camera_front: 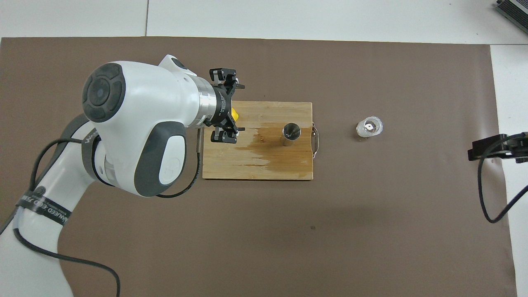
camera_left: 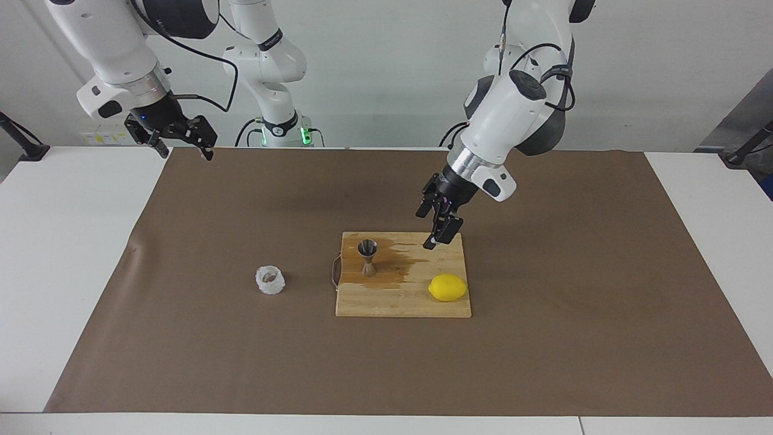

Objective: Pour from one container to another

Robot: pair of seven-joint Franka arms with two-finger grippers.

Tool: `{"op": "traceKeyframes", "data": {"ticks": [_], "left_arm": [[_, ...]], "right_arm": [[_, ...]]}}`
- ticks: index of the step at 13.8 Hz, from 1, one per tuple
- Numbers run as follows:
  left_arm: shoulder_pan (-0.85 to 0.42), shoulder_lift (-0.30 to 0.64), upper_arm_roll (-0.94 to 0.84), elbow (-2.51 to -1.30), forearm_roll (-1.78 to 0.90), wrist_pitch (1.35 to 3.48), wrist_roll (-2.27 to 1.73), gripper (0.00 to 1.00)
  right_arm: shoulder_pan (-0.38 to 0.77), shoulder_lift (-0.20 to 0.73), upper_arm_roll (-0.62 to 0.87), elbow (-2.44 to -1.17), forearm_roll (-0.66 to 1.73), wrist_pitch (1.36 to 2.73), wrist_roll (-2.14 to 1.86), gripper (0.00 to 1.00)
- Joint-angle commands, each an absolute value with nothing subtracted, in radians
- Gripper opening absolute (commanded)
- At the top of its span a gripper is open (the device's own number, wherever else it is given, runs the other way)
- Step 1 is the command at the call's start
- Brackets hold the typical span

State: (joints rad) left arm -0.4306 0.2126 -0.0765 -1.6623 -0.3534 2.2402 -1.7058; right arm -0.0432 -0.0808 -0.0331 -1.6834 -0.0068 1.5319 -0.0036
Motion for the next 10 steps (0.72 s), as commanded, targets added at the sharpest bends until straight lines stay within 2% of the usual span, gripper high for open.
{"op": "traceKeyframes", "data": {"ticks": [1,7,10], "left_arm": [[-0.373,0.163,-0.081,-1.664,-0.321,2.145,-1.506,1.0],[-0.298,0.086,-0.081,-1.677,-0.145,1.99,-1.18,1.0],[-0.232,0.066,-0.081,-1.678,-0.101,1.915,-0.963,1.0]], "right_arm": [[-0.048,-0.084,-0.035,-1.681,0.012,1.529,0.008,1.0],[-0.058,-0.089,-0.044,-1.683,0.014,1.525,-0.09,1.0],[-0.1,-0.094,-0.046,-1.69,0.014,1.535,-0.211,1.0]]}}
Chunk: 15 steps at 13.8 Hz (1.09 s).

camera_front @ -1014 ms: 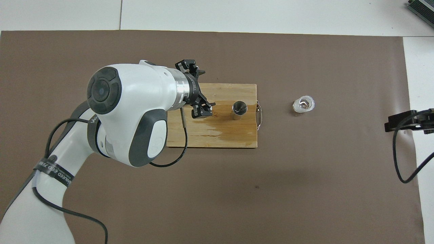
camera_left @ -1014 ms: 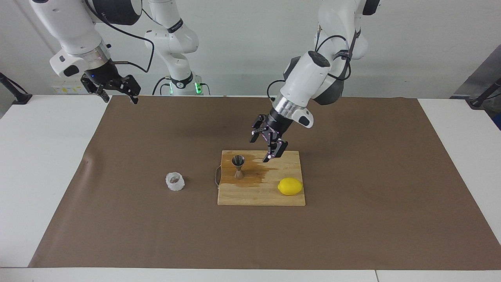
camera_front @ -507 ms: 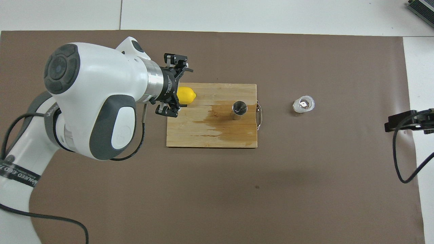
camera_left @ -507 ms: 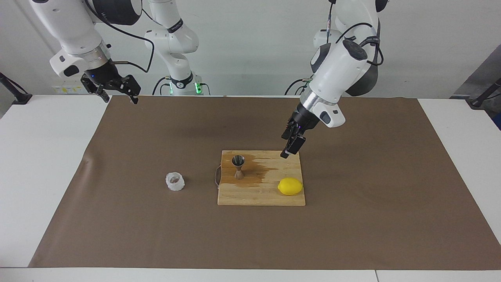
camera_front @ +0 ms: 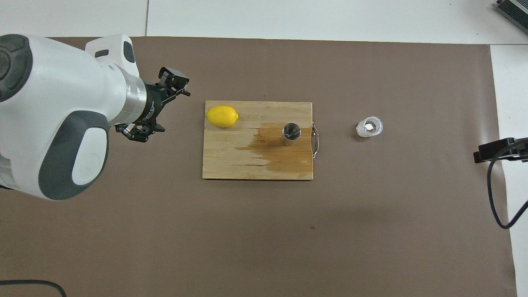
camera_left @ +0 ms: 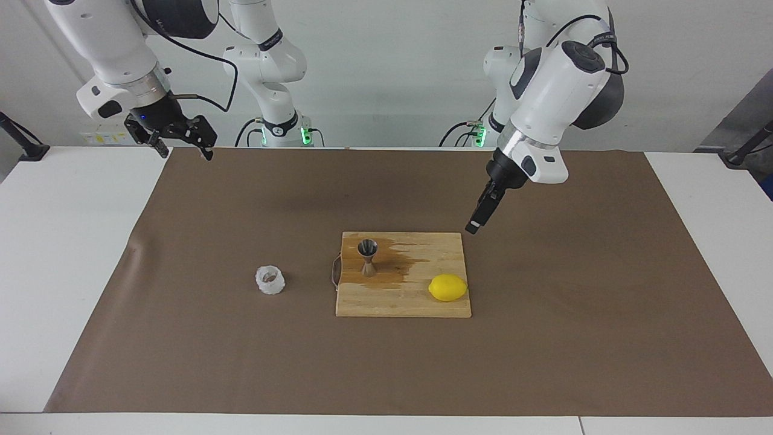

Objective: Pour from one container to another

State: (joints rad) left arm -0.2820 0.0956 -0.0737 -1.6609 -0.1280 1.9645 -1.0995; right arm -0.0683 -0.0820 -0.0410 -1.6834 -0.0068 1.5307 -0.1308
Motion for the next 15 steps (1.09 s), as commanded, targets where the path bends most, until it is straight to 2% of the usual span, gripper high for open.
{"op": "traceKeyframes", "data": {"ticks": [1,4,6,8,12,15], "left_arm": [[-0.209,0.063,-0.081,-1.68,-0.101,1.898,-0.869,1.0],[-0.146,0.052,-0.081,-1.678,-0.1,1.87,-0.605,1.0],[-0.118,0.049,-0.081,-1.675,-0.034,1.852,-0.409,1.0],[-0.072,0.035,-0.081,-1.677,-0.018,1.827,-0.222,1.0],[-0.032,0.011,-0.078,-1.674,0.006,1.752,0.024,1.0],[0.017,-0.009,-0.066,-1.674,0.008,1.721,0.158,1.0]], "right_arm": [[-0.112,-0.094,-0.046,-1.693,0.015,1.545,-0.25,1.0],[-0.167,-0.113,-0.046,-1.742,0.017,1.61,-0.43,1.0],[-0.213,-0.146,-0.046,-1.833,0.017,1.713,-0.55,1.0],[-0.258,-0.149,-0.046,-1.861,0.017,1.779,-0.737,1.0],[-0.317,-0.114,-0.046,-1.867,0.031,1.841,-1.044,1.0],[-0.391,-0.025,-0.048,-1.867,0.184,1.867,-1.315,1.0]]}}
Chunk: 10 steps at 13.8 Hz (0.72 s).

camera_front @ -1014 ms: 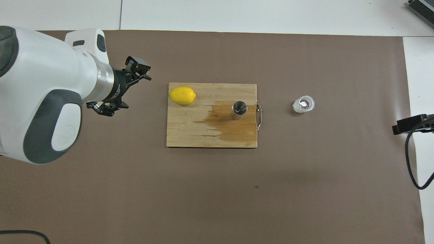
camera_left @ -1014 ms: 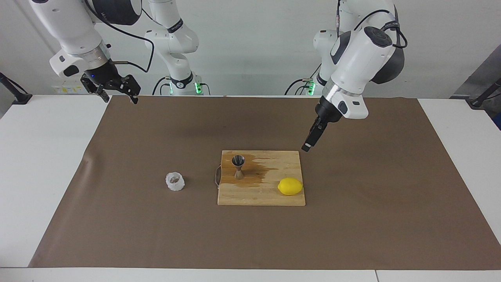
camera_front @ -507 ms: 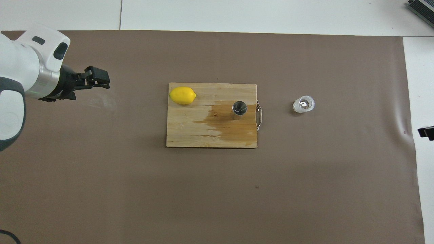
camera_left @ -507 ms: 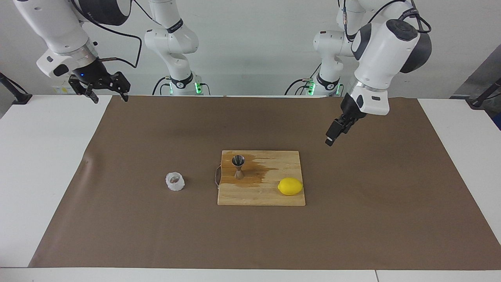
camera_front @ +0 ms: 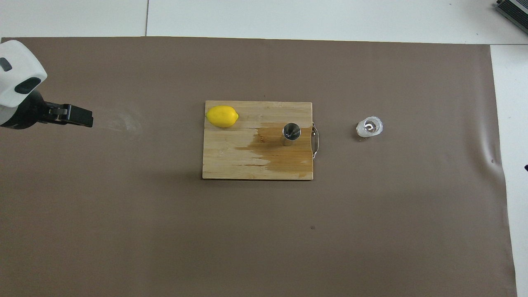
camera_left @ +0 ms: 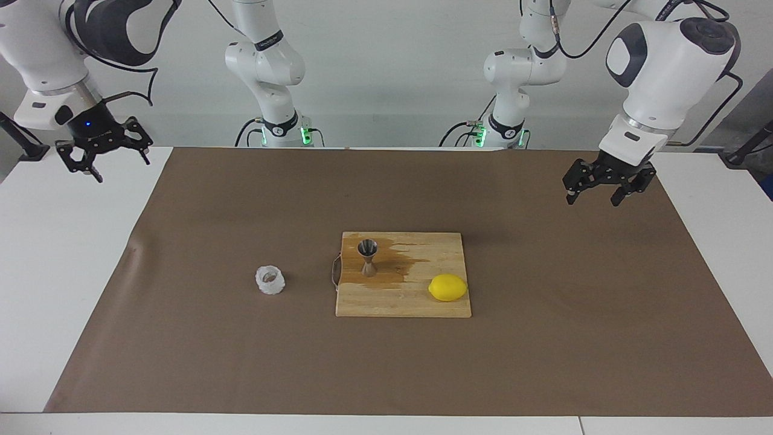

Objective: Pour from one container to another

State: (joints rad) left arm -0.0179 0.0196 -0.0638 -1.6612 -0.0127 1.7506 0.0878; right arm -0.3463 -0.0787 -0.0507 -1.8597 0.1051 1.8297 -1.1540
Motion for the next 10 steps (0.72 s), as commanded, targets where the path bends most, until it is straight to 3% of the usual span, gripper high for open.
{"op": "traceKeyframes", "data": {"ticks": [1,5,7,10], "left_arm": [[0.034,-0.015,-0.066,-1.672,0.006,1.717,0.181,1.0],[0.061,-0.017,-0.058,-1.623,0.0,1.668,0.186,1.0],[0.061,-0.015,-0.058,-1.553,-0.015,1.58,0.186,1.0],[0.061,-0.014,-0.067,-1.539,-0.038,1.559,0.155,1.0]], "right_arm": [[-0.391,0.003,-0.046,-1.867,0.219,1.881,-1.391,1.0],[-0.371,0.135,-0.032,-1.862,0.478,1.952,-1.612,1.0],[-0.325,0.188,-0.006,-1.858,0.552,1.98,-1.672,1.0],[-0.244,0.261,0.003,-1.858,0.699,2.035,-1.741,1.0]]}}
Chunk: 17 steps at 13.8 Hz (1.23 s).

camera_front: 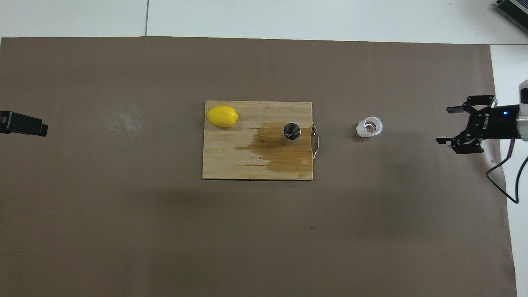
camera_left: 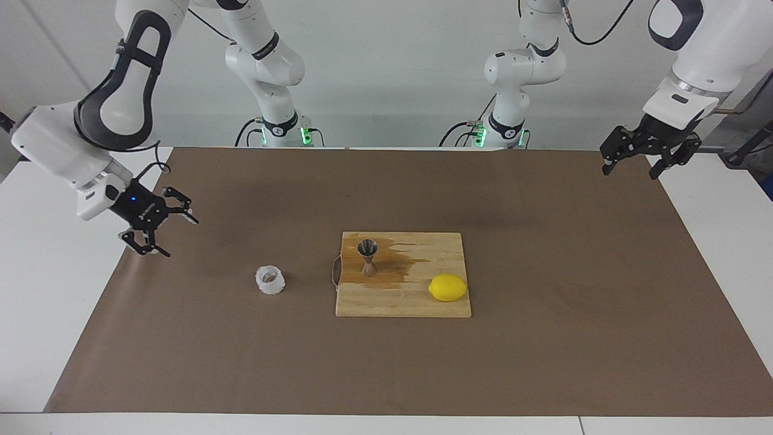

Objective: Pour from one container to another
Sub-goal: 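Reach the right gripper to the white cup and grasp it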

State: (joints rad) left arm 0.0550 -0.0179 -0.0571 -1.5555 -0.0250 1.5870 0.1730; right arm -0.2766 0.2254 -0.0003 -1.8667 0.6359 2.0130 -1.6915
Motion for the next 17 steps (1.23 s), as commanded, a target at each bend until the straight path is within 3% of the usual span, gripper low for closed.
{"op": "traceKeyframes", "data": {"ticks": [1,4,11,17], "left_arm": [[0.074,-0.015,-0.077,-1.539,-0.037,1.559,0.137,1.0],[0.119,-0.028,-0.113,-1.545,-0.037,1.56,0.132,1.0],[0.138,-0.054,-0.13,-1.588,-0.037,1.557,0.141,1.0],[0.062,-0.048,-0.124,-1.575,-0.025,1.503,0.133,1.0]], "right_arm": [[-0.239,0.288,0.005,-1.859,0.737,2.023,-1.765,1.0],[-0.244,0.409,0.006,-1.85,0.905,1.971,-1.961,1.0],[-0.238,0.466,0.044,-1.838,0.933,2.002,-2.02,1.0],[-0.238,0.506,0.089,-1.832,0.939,2.051,-2.054,1.0]]}}
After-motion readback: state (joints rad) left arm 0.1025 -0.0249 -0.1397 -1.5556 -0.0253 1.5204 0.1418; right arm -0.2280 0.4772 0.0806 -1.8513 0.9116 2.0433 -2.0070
